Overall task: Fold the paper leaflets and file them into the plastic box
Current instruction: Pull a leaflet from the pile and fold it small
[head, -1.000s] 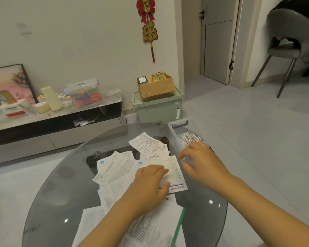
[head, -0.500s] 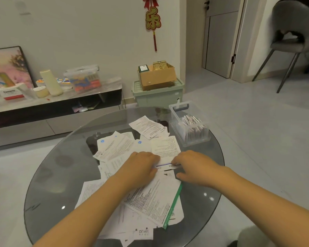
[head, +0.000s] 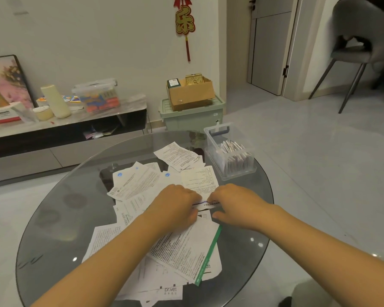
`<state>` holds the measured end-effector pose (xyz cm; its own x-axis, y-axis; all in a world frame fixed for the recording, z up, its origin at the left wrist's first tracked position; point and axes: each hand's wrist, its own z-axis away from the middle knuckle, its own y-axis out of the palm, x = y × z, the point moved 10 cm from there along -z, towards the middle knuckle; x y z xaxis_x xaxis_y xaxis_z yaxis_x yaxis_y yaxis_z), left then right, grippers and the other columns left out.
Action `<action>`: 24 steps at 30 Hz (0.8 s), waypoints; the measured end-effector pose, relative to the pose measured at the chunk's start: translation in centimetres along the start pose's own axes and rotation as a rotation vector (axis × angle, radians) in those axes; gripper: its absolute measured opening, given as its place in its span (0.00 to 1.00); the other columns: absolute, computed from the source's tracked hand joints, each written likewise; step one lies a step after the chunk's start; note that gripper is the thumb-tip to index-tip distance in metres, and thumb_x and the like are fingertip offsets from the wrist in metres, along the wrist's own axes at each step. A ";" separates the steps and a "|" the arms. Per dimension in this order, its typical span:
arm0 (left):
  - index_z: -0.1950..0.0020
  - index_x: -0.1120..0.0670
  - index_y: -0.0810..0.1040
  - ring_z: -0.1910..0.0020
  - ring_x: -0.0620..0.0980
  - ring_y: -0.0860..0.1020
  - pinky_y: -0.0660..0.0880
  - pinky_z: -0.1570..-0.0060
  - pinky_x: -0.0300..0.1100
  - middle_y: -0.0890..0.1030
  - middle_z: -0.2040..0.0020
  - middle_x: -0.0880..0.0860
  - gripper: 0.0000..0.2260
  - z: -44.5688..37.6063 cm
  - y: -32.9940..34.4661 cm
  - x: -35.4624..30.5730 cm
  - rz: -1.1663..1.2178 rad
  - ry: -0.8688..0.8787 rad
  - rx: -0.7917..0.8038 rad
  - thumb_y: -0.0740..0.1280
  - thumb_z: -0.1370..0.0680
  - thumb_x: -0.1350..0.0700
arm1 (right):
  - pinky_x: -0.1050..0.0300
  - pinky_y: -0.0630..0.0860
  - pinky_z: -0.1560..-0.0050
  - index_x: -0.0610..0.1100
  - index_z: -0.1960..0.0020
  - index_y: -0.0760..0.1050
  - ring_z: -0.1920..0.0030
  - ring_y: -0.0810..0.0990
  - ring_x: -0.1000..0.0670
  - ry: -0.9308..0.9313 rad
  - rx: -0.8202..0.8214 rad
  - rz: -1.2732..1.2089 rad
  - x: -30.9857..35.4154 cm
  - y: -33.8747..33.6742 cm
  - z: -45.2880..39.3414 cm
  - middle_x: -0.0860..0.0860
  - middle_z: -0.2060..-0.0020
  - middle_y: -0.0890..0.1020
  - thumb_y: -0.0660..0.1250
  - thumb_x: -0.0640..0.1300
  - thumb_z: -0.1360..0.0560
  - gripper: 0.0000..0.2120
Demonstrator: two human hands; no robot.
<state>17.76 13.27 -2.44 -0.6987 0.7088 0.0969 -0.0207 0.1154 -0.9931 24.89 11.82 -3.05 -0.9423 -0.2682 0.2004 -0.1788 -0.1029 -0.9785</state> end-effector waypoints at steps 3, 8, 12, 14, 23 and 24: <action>0.45 0.51 0.78 0.58 0.49 0.77 0.75 0.54 0.44 0.81 0.53 0.48 0.14 -0.1 0.3 -0.1 -0.019 0.001 0.009 0.54 0.20 0.50 | 0.50 0.77 0.52 0.47 0.42 0.76 0.47 0.75 0.47 -0.007 -0.022 0.013 0.0 -0.1 -0.1 0.50 0.45 0.78 0.63 0.48 0.26 0.14; 0.49 0.54 0.75 0.60 0.51 0.75 0.71 0.57 0.44 0.79 0.56 0.51 0.12 0.3 -0.9 0.4 0.046 -0.038 -0.074 0.53 0.19 0.52 | 0.54 0.69 0.48 0.48 0.39 0.75 0.44 0.72 0.46 -0.002 -0.085 0.002 -0.3 -0.5 -0.5 0.49 0.45 0.76 0.62 0.48 0.25 0.15; 0.50 0.52 0.72 0.64 0.47 0.73 0.69 0.63 0.43 0.76 0.60 0.49 0.07 1.2 -2.1 1.8 0.369 -0.201 -0.157 0.56 0.19 0.53 | 0.57 0.67 0.58 0.44 0.51 0.78 0.52 0.75 0.45 0.054 -0.167 -0.133 -1.0 -1.8 -0.5 0.48 0.56 0.77 0.62 0.45 0.24 0.08; 0.53 0.50 0.70 0.67 0.46 0.72 0.67 0.66 0.42 0.75 0.64 0.49 0.06 1.6 -2.1 2.7 0.557 -0.293 -0.192 0.56 0.19 0.55 | 0.59 0.64 0.68 0.41 0.58 0.75 0.61 0.73 0.47 0.155 -0.149 -0.375 -2.1 -1.8 -0.6 0.49 0.65 0.74 0.64 0.44 0.26 0.06; 0.29 0.46 0.60 0.50 0.44 0.73 0.71 0.52 0.35 0.69 0.37 0.47 0.25 1.7 0.5 3.2 0.606 -0.370 -0.058 0.66 0.23 0.51 | 0.60 0.71 0.60 0.45 0.43 0.70 0.50 0.75 0.49 0.303 -0.133 -0.541 -3.3 0.2 -0.6 0.50 0.51 0.76 0.67 0.43 0.27 0.14; 0.27 0.44 0.57 0.44 0.47 0.72 0.71 0.46 0.38 0.65 0.33 0.47 0.28 1.7 0.6 2.9 0.565 -0.358 -0.039 0.66 0.23 0.50 | 0.58 0.71 0.56 0.46 0.40 0.68 0.46 0.73 0.48 0.314 -0.142 -0.521 -3.3 0.4 -0.5 0.50 0.50 0.76 0.67 0.43 0.27 0.17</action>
<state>14.52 14.22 -2.90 -0.7888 0.3940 -0.4718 0.4393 -0.1756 -0.8810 27.80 13.19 -4.16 -0.7557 0.0796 0.6500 -0.6527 -0.0105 -0.7575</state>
